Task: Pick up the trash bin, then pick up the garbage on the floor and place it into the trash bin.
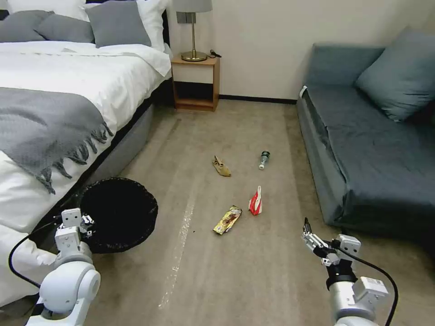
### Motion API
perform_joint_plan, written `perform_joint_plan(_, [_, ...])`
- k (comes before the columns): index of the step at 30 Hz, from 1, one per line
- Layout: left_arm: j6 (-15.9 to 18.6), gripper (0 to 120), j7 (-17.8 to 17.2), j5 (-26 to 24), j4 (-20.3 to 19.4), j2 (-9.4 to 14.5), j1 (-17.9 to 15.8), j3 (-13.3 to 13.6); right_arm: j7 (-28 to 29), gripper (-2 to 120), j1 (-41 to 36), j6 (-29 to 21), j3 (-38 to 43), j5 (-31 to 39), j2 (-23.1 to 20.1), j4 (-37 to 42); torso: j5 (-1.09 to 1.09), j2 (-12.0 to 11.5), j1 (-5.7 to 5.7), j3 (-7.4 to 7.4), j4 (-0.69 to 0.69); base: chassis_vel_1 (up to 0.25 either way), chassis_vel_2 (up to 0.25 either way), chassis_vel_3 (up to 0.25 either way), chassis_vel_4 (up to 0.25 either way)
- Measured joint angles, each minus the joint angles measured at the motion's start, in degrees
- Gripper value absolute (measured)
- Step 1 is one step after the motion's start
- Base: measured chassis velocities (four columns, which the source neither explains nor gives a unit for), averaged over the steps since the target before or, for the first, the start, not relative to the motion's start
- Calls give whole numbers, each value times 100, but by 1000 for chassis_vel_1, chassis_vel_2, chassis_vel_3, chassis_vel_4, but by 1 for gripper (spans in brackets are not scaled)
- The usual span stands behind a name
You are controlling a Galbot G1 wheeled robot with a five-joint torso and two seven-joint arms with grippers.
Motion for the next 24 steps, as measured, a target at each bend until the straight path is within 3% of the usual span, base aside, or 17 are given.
perform_joint_plan(24, [-62, 6, 36, 88, 197, 2, -158, 126, -21, 100, 181, -9, 5, 18, 3, -201, 0, 0, 0, 0, 0, -91, 91, 90, -86])
